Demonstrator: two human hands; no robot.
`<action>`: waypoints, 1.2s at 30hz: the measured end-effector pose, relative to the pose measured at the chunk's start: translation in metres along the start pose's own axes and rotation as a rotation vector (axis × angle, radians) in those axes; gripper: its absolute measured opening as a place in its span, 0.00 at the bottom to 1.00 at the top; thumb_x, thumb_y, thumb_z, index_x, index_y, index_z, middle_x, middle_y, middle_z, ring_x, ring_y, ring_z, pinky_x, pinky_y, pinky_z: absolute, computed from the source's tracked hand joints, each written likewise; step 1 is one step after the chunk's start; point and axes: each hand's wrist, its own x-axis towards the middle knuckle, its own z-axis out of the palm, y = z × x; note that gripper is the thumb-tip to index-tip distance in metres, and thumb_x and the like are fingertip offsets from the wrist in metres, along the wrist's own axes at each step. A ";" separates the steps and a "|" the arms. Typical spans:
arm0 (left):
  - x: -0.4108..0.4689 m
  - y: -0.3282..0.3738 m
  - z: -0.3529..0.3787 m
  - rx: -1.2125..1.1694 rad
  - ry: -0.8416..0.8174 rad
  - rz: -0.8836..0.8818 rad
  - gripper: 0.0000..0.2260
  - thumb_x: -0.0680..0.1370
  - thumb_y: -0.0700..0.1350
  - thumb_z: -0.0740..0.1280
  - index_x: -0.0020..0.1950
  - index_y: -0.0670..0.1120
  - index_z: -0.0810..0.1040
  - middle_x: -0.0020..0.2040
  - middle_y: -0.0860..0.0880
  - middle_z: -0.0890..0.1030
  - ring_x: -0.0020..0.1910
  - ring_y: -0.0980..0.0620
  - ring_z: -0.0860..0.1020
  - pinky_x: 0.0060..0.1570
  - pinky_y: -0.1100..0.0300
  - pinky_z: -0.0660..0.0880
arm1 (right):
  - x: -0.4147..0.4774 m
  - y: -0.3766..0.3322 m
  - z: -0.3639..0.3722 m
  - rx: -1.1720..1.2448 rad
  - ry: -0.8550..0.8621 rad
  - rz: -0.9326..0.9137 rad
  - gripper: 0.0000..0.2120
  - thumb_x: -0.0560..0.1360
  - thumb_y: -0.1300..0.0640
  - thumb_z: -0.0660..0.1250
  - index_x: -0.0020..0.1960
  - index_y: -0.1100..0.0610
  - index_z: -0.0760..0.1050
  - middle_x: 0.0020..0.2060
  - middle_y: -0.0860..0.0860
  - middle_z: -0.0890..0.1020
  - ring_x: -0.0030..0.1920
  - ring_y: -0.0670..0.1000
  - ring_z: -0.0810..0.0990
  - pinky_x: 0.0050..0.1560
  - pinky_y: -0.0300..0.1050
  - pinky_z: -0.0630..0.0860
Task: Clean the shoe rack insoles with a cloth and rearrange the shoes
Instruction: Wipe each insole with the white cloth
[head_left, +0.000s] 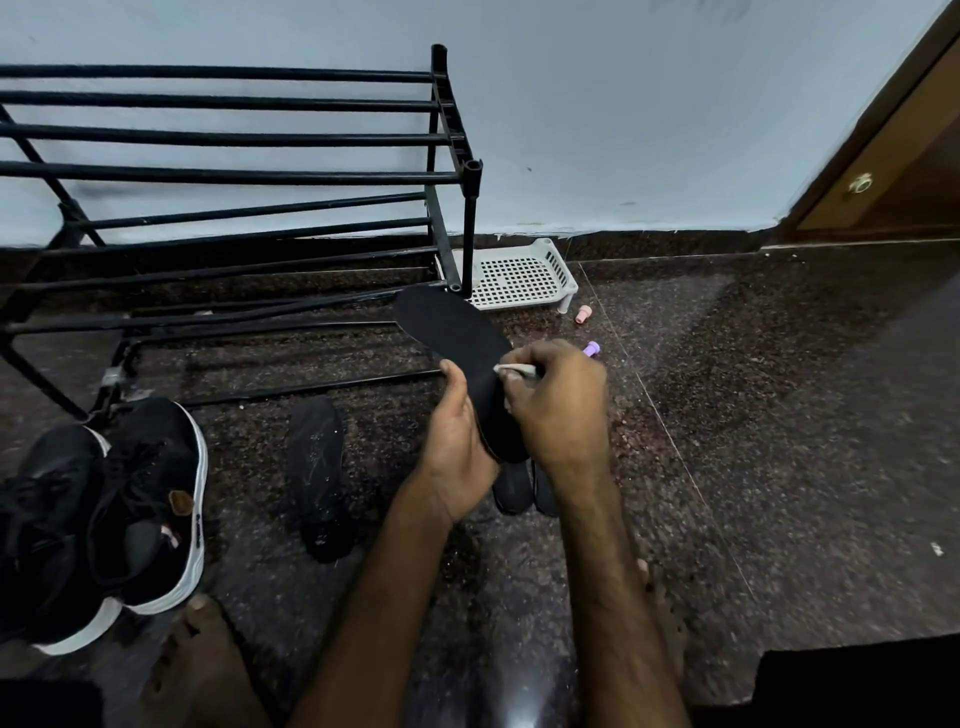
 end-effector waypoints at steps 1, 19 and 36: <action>-0.001 0.001 -0.001 -0.006 -0.002 -0.009 0.34 0.82 0.64 0.44 0.65 0.41 0.77 0.61 0.42 0.82 0.61 0.49 0.80 0.58 0.57 0.78 | 0.000 -0.001 0.001 0.047 -0.090 -0.017 0.04 0.70 0.60 0.73 0.43 0.52 0.84 0.41 0.46 0.84 0.42 0.47 0.83 0.48 0.48 0.81; -0.006 0.009 -0.002 -0.080 -0.065 0.028 0.29 0.84 0.59 0.47 0.69 0.39 0.74 0.65 0.42 0.79 0.66 0.48 0.77 0.66 0.53 0.73 | -0.002 0.000 -0.001 -0.068 -0.054 0.016 0.02 0.71 0.59 0.73 0.43 0.55 0.84 0.40 0.49 0.84 0.40 0.50 0.83 0.46 0.50 0.81; -0.003 0.020 -0.040 -0.075 -0.068 0.028 0.27 0.83 0.59 0.50 0.66 0.44 0.80 0.69 0.41 0.76 0.61 0.44 0.79 0.63 0.45 0.73 | 0.008 0.021 -0.044 0.286 -0.320 0.067 0.06 0.72 0.63 0.75 0.47 0.55 0.85 0.42 0.48 0.86 0.44 0.45 0.84 0.50 0.46 0.82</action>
